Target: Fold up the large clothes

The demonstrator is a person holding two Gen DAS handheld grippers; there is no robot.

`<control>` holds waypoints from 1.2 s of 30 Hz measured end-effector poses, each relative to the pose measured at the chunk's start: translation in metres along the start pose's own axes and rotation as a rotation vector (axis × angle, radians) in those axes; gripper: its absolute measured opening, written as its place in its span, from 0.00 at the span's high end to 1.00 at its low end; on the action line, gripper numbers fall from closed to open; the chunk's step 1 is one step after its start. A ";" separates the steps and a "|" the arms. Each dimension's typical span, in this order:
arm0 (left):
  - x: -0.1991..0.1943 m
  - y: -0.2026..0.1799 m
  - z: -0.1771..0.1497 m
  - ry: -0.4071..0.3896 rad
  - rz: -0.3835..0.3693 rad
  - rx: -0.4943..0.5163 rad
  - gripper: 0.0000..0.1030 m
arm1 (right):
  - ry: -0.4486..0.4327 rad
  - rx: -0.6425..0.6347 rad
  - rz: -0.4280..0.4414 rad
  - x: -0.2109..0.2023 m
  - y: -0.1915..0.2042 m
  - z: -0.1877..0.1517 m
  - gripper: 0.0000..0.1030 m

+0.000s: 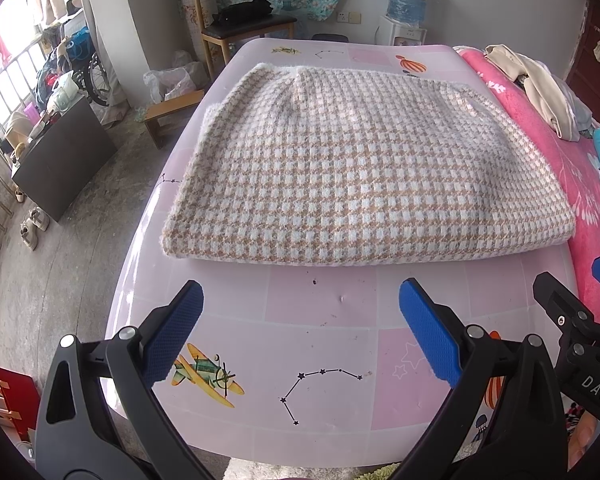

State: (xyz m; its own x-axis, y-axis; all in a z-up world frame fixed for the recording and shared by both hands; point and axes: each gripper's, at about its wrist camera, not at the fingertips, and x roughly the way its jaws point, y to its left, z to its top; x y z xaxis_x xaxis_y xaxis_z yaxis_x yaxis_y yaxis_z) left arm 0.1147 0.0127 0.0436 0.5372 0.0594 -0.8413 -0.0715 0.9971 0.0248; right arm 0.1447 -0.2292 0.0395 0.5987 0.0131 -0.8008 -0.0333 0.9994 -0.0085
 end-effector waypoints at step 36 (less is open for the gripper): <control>-0.003 -0.001 0.001 -0.006 -0.001 0.004 0.08 | 0.000 -0.006 -0.002 -0.001 0.001 0.000 0.06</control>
State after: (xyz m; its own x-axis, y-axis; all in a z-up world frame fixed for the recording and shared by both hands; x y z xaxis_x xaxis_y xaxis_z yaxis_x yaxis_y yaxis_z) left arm 0.1135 0.0120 0.0465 0.5423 0.0586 -0.8381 -0.0676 0.9974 0.0260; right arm 0.1441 -0.2282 0.0409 0.5985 0.0112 -0.8010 -0.0373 0.9992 -0.0138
